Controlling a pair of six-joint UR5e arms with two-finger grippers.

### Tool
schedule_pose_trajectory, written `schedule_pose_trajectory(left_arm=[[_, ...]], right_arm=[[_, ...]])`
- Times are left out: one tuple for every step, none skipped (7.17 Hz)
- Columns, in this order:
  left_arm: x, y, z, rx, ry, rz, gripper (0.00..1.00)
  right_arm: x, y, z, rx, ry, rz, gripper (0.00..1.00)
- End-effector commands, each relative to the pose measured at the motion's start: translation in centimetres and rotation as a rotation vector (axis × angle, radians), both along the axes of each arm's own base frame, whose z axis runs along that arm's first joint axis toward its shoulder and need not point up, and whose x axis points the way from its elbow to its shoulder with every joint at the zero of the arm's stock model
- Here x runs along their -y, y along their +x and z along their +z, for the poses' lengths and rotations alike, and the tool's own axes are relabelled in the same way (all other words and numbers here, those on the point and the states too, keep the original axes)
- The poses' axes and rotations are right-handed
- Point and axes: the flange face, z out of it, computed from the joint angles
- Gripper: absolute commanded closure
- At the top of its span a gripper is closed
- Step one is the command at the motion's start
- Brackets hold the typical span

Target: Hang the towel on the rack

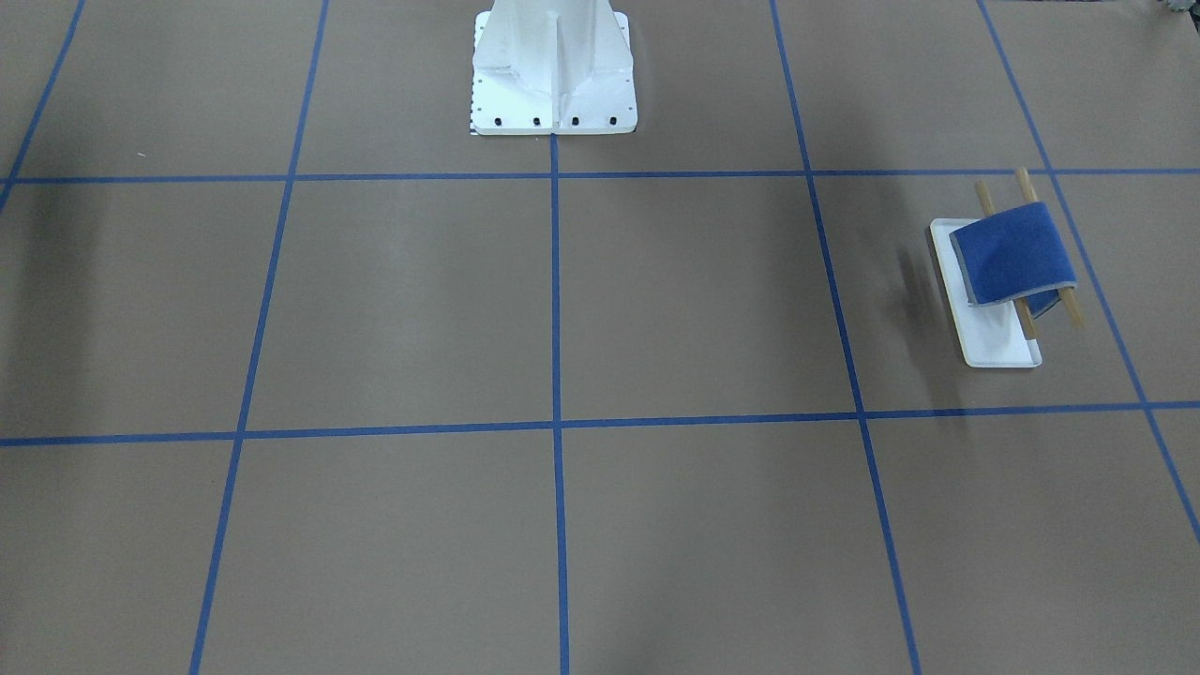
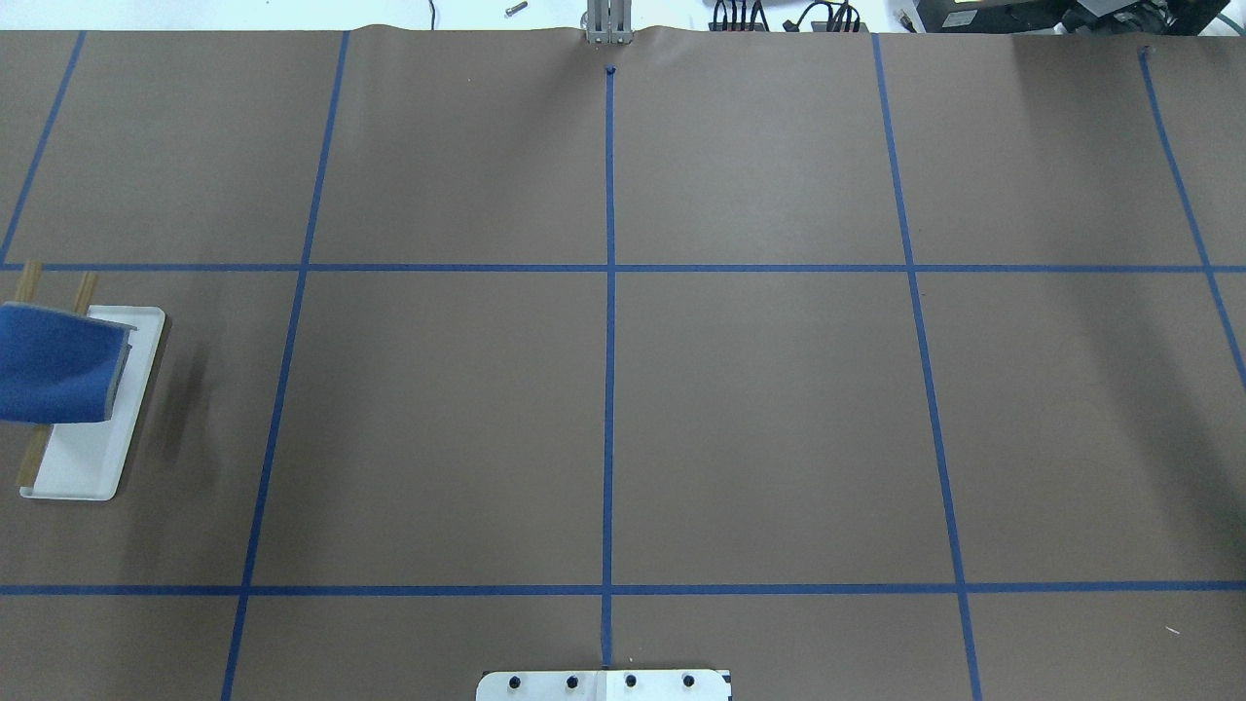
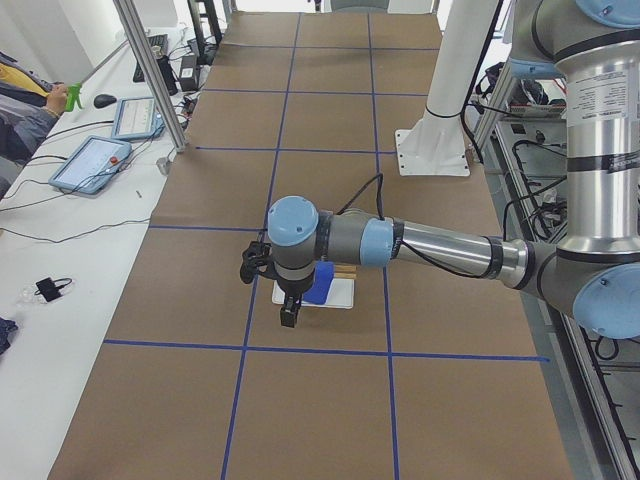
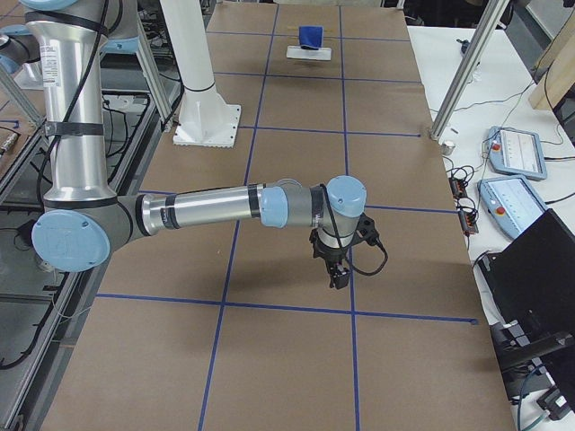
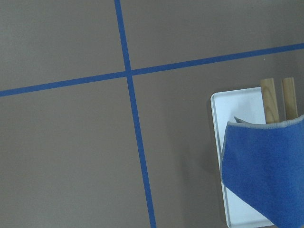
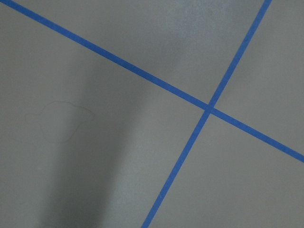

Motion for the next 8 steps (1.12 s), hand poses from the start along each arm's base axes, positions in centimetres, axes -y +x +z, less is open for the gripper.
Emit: schedule_pose_trajectory(left_arm=[[0.0, -0.5, 0.5, 0.001, -0.006, -0.012, 0.02], [0.2, -0.5, 1.2, 0.001, -0.015, -0.008, 0.02], [0.2, -0.5, 1.5, 0.001, -0.012, -0.01, 0.02], [0.4, -0.6, 3.2, 0.016, -0.02, -0.01, 0.02], [0.6, -0.7, 3.3, 0.033, 0.029, -0.015, 0.02], [1.0, -0.6, 4.3, 0.031, 0.019, -0.013, 0.02], [1.3, -0.6, 3.9, 0.03, 0.026, -0.015, 0.02], [0.8, -0.6, 4.0, 0.021, 0.025, -0.012, 0.02]], right_arm=[[0.2, 0.3, -1.1, -0.005, 0.009, -0.003, 0.0], [0.3, 0.3, -1.0, -0.004, 0.008, -0.003, 0.0], [0.0, 0.2, -0.7, 0.009, -0.003, -0.002, 0.0], [-0.2, 0.0, -1.7, 0.034, 0.004, 0.003, 0.0], [0.1, -0.3, -1.8, 0.03, 0.0, 0.001, 0.0], [-0.1, -0.2, -2.2, 0.036, 0.004, 0.005, 0.0], [0.0, -0.4, -1.9, 0.03, 0.0, 0.002, 0.0], [0.0, -0.4, -2.2, 0.033, 0.004, 0.002, 0.0]])
